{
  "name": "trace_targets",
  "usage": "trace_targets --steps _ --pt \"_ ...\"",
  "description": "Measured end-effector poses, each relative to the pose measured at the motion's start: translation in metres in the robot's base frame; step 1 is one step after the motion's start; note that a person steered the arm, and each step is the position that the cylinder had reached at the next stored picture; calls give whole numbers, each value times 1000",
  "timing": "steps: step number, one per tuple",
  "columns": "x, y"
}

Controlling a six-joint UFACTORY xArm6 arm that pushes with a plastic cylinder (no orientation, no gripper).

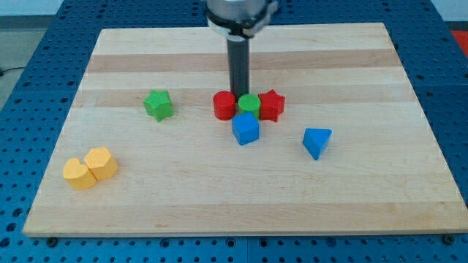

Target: Put the red circle to the top side of the yellow hexagon

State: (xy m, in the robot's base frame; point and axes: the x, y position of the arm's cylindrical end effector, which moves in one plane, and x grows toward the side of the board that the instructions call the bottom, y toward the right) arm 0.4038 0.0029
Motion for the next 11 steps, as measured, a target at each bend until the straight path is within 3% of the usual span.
trace_targets --steps 1,2,3,4,6,9,11 --pt "27 5" --pt "29 -31" --pt "5 7" --pt "-17 -23" --pt "53 -160" --pt "69 -139" --pt "78 -204"
